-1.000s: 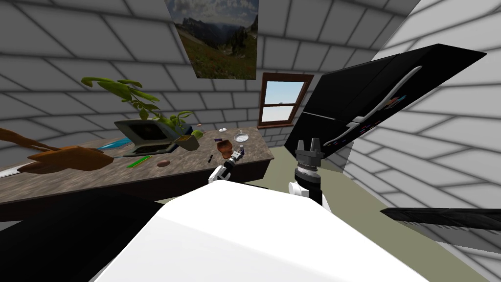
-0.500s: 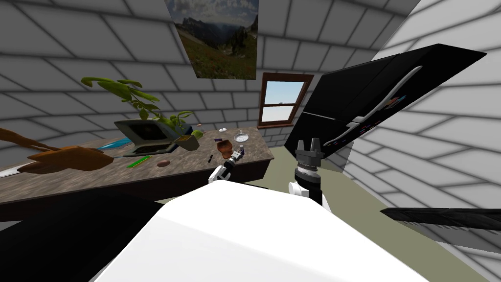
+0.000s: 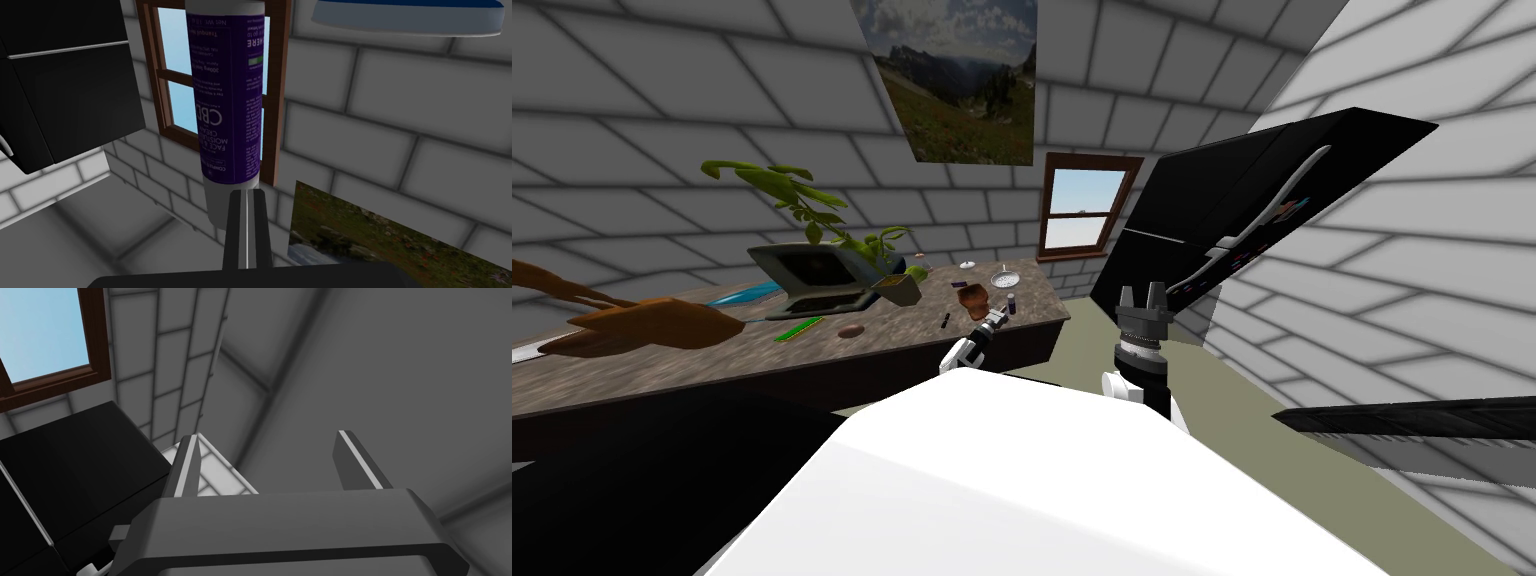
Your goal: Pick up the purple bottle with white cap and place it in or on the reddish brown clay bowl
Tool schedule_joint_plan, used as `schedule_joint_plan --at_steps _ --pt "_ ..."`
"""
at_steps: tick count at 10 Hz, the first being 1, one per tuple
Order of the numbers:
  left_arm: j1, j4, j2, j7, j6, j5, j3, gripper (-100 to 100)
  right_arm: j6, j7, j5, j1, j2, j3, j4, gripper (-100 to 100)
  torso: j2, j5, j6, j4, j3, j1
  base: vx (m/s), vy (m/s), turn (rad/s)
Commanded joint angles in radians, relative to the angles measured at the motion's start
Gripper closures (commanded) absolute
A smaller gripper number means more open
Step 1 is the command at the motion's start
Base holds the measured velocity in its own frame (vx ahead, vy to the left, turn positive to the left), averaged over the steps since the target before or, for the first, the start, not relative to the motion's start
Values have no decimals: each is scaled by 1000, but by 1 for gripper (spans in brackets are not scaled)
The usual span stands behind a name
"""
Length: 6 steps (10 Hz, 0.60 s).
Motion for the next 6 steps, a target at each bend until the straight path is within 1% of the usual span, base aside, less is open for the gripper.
schedule_joint_plan --at_steps 1,2,3,4,5,6 --pt "-7 29 -9 -9 -19 6 6 -100 0 0 0 0 0 0 0 0 0 0 0 0 0 0 91 -6 -5" --pt "-10 49 -15 -15 -31 10 9 -100 0 0 0 0 0 0 0 0 -2 0 0 -1 -1 0 95 -5 -8" --pt "-9 38 -11 -11 -23 7 7 -100 0 0 0 0 0 0 0 0 -3 0 0 -1 -2 0 41 -3 -1" --pt "-10 40 -12 -12 -25 8 8 0 0 0 0 0 0 0 0 0 -1 0 0 0 -1 0 8 -1 1" --pt "-39 47 -5 -1 -3 9 10 -100 0 0 0 0 0 0 0 0 1 0 0 0 0 0 32 -22 -64" --pt "-29 54 -12 -11 -21 10 14 -100 0 0 0 0 0 0 0 0 0 0 0 0 0 -1 21 -12 -16"
